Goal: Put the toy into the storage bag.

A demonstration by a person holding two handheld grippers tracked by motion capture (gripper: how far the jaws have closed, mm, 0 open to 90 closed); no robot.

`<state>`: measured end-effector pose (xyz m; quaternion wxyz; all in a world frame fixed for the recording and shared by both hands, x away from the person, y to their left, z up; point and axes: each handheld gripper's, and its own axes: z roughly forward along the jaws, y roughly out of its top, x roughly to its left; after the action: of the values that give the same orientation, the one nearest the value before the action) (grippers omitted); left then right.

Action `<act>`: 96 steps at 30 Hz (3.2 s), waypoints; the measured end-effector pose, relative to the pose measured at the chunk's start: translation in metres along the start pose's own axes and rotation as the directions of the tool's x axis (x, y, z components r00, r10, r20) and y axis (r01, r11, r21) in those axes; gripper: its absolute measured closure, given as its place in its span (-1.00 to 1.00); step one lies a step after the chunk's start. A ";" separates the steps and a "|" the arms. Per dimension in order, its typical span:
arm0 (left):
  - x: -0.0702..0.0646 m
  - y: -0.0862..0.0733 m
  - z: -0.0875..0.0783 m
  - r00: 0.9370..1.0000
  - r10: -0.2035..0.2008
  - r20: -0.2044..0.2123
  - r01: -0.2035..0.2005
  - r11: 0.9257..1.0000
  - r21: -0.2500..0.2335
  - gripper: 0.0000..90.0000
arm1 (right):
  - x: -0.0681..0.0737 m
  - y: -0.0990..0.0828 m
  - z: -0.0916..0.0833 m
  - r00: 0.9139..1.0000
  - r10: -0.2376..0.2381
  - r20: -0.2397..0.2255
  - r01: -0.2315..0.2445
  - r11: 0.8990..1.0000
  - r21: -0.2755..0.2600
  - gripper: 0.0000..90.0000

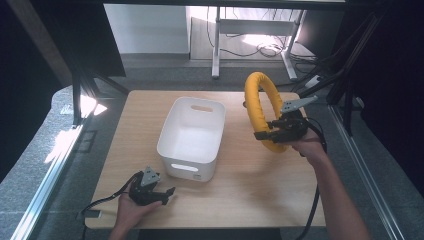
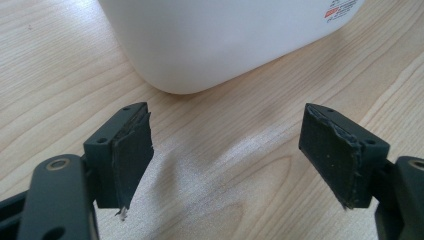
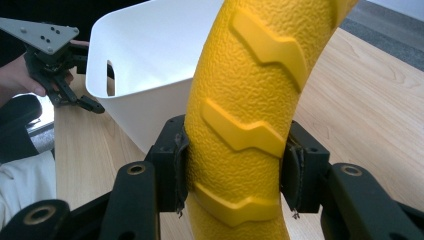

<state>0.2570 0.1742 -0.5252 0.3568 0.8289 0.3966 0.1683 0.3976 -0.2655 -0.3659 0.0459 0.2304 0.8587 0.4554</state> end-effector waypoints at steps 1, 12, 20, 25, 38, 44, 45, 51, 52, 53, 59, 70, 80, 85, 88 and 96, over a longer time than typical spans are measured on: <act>0.000 0.000 0.000 1.000 0.000 0.000 0.000 1.000 0.000 -0.52 | 0.000 0.000 0.000 1.000 0.001 -0.002 -0.001 1.000 -0.003 0.16; 0.000 0.000 0.000 1.000 0.003 -0.001 -0.003 1.000 0.001 -0.52 | 0.003 0.005 0.002 1.000 0.000 -0.013 0.000 1.000 -0.026 0.16; 0.000 0.000 0.000 1.000 0.003 -0.002 -0.003 1.000 0.002 -0.52 | 0.006 0.008 0.001 1.000 -0.008 -0.018 0.007 0.999 -0.041 0.16; 0.000 0.000 0.000 1.000 0.003 -0.003 -0.003 1.000 0.001 -0.52 | 0.009 0.009 0.000 1.000 -0.008 -0.027 0.007 0.998 -0.057 0.16; 0.000 0.000 0.000 1.000 0.006 -0.004 -0.006 1.000 0.004 -0.52 | 0.018 0.018 0.000 0.999 -0.033 -0.041 0.030 0.996 -0.083 0.16; 0.000 0.000 0.000 1.000 0.008 -0.005 -0.008 1.000 0.004 -0.52 | 0.025 0.025 -0.002 0.997 -0.053 -0.053 0.047 0.993 -0.108 0.16; 0.000 0.000 0.000 1.000 0.008 -0.005 -0.008 1.000 0.004 -0.52 | 0.025 0.025 -0.002 0.997 -0.053 -0.053 0.047 0.993 -0.108 0.16; 0.000 0.000 -0.001 1.000 0.002 -0.004 -0.002 1.000 0.001 -0.52 | 0.035 0.037 -0.005 0.994 -0.086 -0.062 0.077 0.989 -0.130 0.16; 0.000 0.000 -0.001 1.000 0.002 -0.004 -0.002 1.000 0.000 -0.52 | 0.036 0.038 -0.005 0.994 -0.089 -0.065 0.079 0.988 -0.132 0.16; 0.000 0.000 -0.001 1.000 0.002 -0.004 -0.002 1.000 0.000 -0.52 | 0.036 0.038 -0.005 0.994 -0.089 -0.065 0.079 0.988 -0.132 0.16; 0.000 0.000 0.000 1.000 0.005 -0.003 -0.005 1.000 -0.001 -0.52 | 0.044 0.052 -0.004 0.990 -0.115 -0.077 0.103 0.984 -0.147 0.16; -0.001 0.000 -0.001 1.000 0.005 -0.001 -0.005 1.000 -0.002 -0.52 | 0.053 0.067 0.001 0.984 -0.146 -0.098 0.129 0.978 -0.163 0.16; 0.000 0.000 -0.001 1.000 0.004 0.000 -0.004 1.000 -0.003 -0.52 | 0.057 0.077 0.005 0.981 -0.160 -0.110 0.140 0.975 -0.171 0.16; 0.000 0.001 -0.002 1.000 0.005 -0.002 -0.005 1.000 -0.001 -0.52 | 0.061 0.084 0.007 0.978 -0.172 -0.115 0.150 0.972 -0.181 0.16; 0.000 0.001 -0.002 1.000 0.006 -0.002 -0.006 1.000 -0.004 -0.52 | 0.064 0.090 0.009 0.975 -0.185 -0.125 0.160 0.969 -0.188 0.16; 0.000 0.001 -0.002 1.000 0.006 -0.001 -0.006 1.000 -0.002 -0.52 | 0.072 0.102 0.012 0.967 -0.207 -0.146 0.175 0.963 -0.203 0.16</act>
<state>0.2561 0.1745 -0.5230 0.3570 0.8297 0.3939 0.1700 0.3730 -0.1756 -0.2817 0.0398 0.1022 0.8309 0.5456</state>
